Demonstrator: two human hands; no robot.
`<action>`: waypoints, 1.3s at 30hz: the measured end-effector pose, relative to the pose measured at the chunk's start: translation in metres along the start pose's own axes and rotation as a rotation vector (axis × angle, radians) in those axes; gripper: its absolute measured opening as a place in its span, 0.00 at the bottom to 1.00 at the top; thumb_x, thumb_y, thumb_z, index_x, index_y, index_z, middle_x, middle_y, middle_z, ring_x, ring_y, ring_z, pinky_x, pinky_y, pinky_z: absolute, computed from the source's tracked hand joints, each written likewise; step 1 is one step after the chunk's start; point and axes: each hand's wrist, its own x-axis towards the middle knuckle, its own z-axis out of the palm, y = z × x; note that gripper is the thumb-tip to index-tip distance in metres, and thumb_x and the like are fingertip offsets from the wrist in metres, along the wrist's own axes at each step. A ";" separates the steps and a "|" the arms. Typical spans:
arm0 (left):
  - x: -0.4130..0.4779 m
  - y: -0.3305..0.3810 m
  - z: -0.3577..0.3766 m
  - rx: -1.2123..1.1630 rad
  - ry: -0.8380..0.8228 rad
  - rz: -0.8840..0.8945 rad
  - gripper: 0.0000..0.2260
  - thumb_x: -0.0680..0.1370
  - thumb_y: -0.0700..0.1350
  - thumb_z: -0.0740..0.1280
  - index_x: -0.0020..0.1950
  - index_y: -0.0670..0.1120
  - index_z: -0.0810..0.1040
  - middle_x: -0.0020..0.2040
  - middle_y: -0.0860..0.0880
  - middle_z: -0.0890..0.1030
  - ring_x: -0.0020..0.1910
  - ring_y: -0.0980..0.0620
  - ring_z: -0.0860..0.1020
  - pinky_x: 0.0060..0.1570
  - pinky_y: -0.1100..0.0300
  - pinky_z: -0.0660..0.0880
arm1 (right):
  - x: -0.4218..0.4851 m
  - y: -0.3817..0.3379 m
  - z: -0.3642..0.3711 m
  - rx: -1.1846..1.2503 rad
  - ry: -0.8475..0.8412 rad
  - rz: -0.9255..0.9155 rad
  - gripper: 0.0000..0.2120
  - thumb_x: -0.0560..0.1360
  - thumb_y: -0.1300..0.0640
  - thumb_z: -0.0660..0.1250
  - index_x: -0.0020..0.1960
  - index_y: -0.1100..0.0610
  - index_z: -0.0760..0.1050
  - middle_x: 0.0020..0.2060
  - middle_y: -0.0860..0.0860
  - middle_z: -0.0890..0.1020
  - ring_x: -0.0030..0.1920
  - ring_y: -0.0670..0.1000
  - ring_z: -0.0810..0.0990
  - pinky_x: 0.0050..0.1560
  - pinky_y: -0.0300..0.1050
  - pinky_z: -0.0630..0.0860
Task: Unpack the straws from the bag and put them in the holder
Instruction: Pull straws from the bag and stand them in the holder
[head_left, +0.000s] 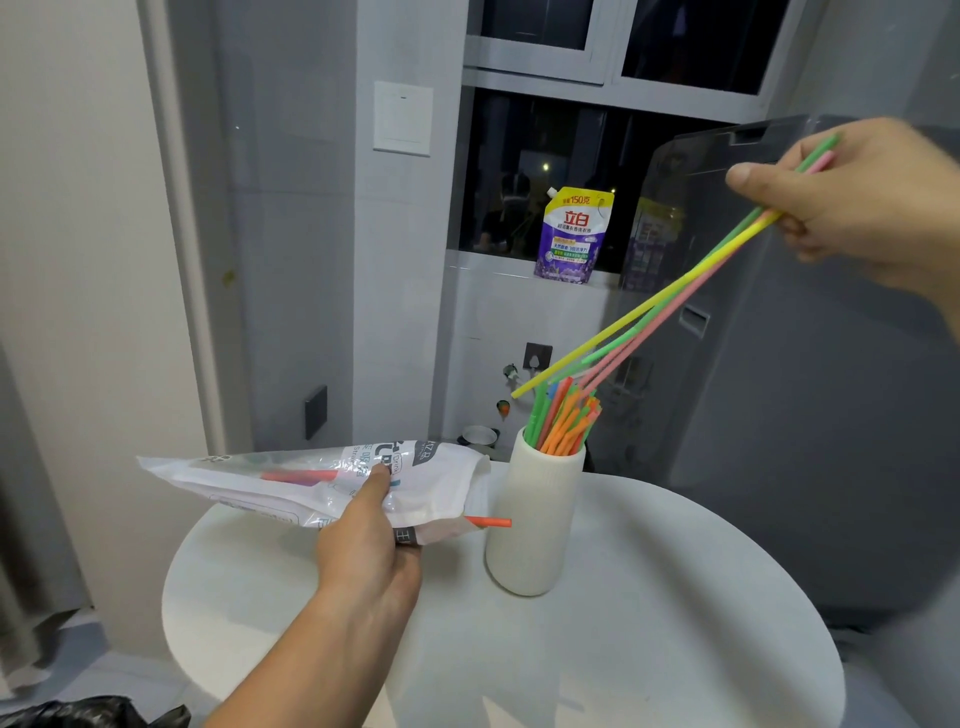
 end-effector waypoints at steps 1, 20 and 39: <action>0.000 0.000 0.000 -0.002 0.003 0.003 0.17 0.81 0.38 0.70 0.70 0.44 0.78 0.61 0.44 0.86 0.51 0.48 0.86 0.31 0.56 0.84 | 0.000 0.000 0.001 0.002 -0.008 0.011 0.22 0.75 0.44 0.73 0.31 0.56 0.70 0.23 0.53 0.71 0.26 0.53 0.67 0.32 0.44 0.69; 0.002 0.000 -0.001 0.003 -0.010 -0.005 0.17 0.82 0.39 0.70 0.71 0.43 0.77 0.61 0.44 0.86 0.53 0.47 0.86 0.33 0.54 0.84 | -0.004 0.007 -0.001 -0.012 0.020 0.074 0.22 0.75 0.45 0.73 0.32 0.56 0.70 0.26 0.55 0.69 0.25 0.53 0.65 0.30 0.44 0.68; 0.000 -0.002 -0.001 0.036 -0.042 0.007 0.16 0.82 0.39 0.69 0.70 0.42 0.78 0.62 0.43 0.85 0.59 0.44 0.85 0.45 0.48 0.85 | -0.012 0.006 0.016 -0.107 -0.085 0.114 0.20 0.76 0.46 0.72 0.36 0.60 0.72 0.29 0.57 0.70 0.30 0.54 0.65 0.33 0.44 0.66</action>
